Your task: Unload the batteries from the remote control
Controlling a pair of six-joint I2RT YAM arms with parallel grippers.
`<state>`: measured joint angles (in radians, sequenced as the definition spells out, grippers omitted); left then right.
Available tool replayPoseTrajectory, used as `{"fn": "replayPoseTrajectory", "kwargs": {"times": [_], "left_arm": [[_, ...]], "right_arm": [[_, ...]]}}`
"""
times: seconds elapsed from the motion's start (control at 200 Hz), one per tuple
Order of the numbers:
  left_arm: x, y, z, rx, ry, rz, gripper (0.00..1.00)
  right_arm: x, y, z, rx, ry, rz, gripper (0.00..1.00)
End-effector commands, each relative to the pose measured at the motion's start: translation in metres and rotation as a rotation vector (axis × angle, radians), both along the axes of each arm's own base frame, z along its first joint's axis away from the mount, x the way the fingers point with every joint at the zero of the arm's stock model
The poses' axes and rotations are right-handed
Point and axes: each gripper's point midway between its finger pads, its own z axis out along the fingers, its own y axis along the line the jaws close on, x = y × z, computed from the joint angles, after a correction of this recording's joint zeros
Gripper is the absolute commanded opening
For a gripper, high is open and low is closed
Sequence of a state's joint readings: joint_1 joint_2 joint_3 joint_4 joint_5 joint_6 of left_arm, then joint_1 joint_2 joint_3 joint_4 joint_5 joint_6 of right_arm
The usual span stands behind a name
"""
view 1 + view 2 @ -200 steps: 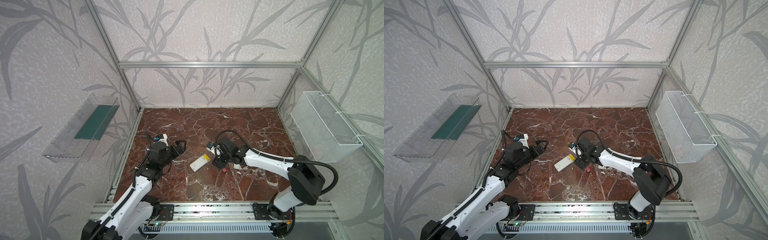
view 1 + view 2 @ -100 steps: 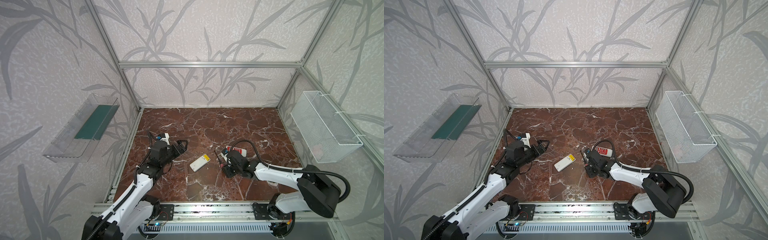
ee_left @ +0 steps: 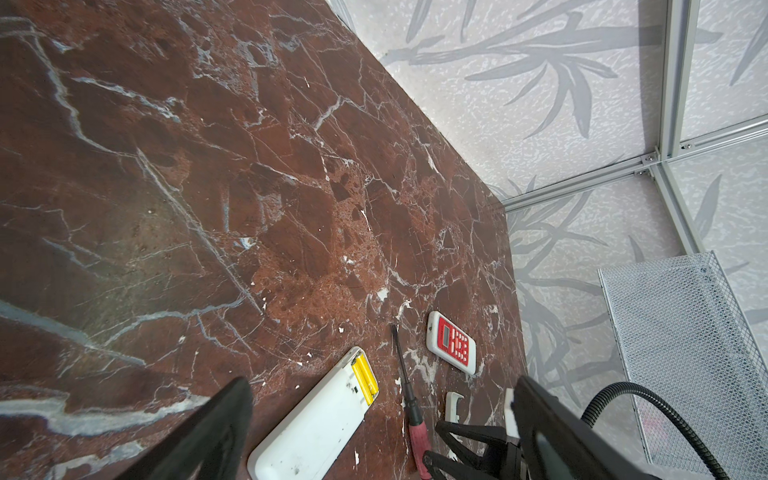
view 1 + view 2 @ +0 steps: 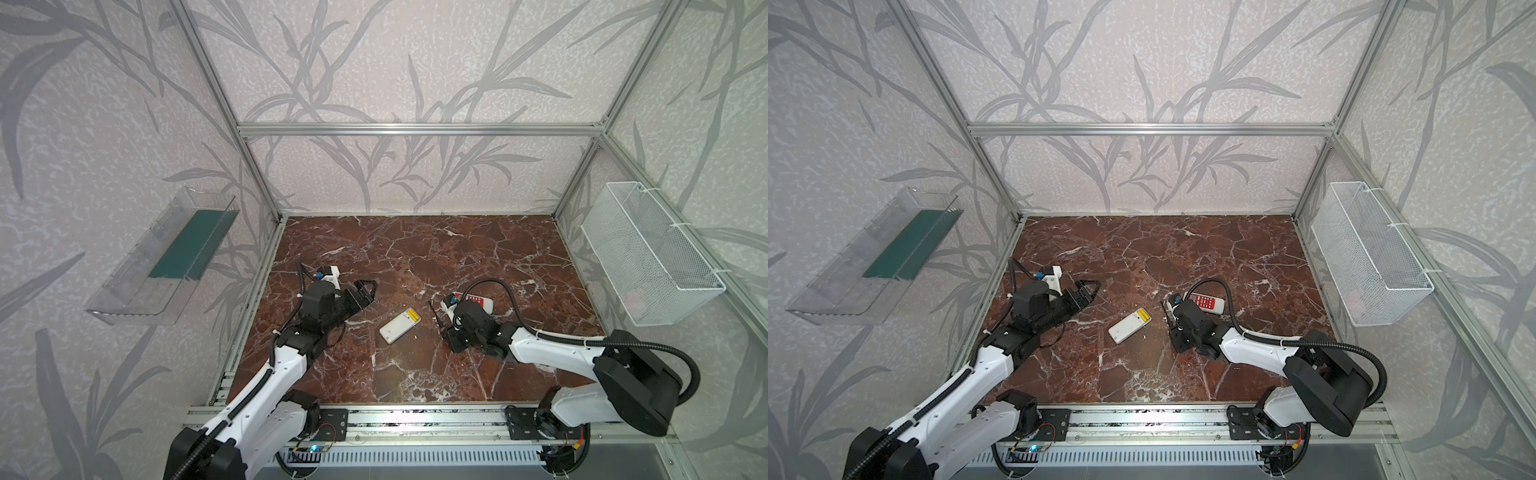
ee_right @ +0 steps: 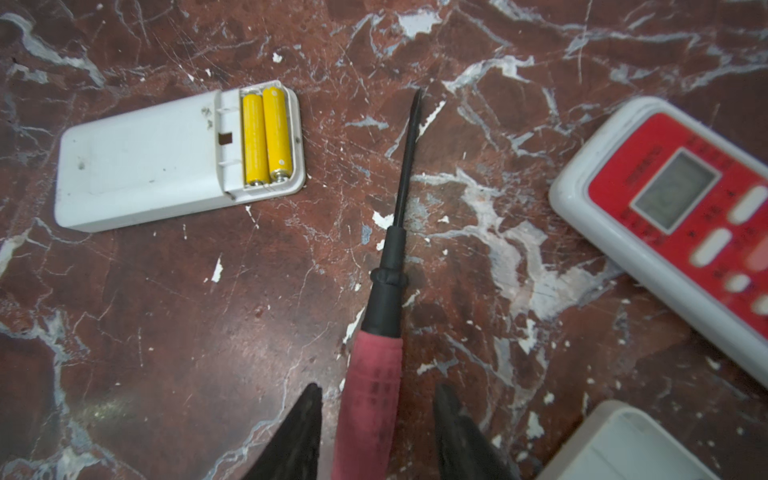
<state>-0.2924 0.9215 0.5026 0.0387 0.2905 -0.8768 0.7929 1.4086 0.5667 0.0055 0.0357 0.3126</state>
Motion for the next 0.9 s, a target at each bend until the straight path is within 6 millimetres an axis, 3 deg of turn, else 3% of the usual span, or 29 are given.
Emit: {"fn": "replayPoseTrajectory", "kwargs": {"times": [0.0, 0.165, 0.34, 0.48, 0.705, 0.78, 0.895], "left_arm": [[0.006, -0.002, 0.018, 0.012, -0.06, -0.021, 0.99], [0.007, 0.0, 0.02, 0.061, -0.084, -0.031, 1.0], [0.009, -0.001, 0.023, 0.138, -0.147, -0.073, 0.99], [0.01, -0.004, 0.032, 0.214, -0.241, -0.128, 0.99], [0.015, -0.004, 0.051, 0.344, -0.399, -0.153, 0.98], [0.019, 0.002, 0.05, 0.383, -0.414, -0.112, 0.99], [0.018, -0.006, 0.048, 0.447, -0.47, -0.15, 0.99]], "right_arm": [[0.0, 0.003, -0.005, 0.01, 0.009, -0.008, 0.41], [-0.003, 0.007, -0.015, -0.006, 0.028, -0.003, 0.36], [-0.003, 0.006, -0.019, -0.018, 0.043, -0.022, 0.18], [-0.001, 0.009, -0.004, -0.015, 0.046, -0.016, 0.07], [-0.006, 0.013, 0.028, -0.03, 0.09, 0.057, 0.06], [-0.007, 0.014, 0.034, -0.03, 0.112, 0.079, 0.06], [-0.01, 0.013, 0.044, -0.027, 0.14, 0.113, 0.05]]}}
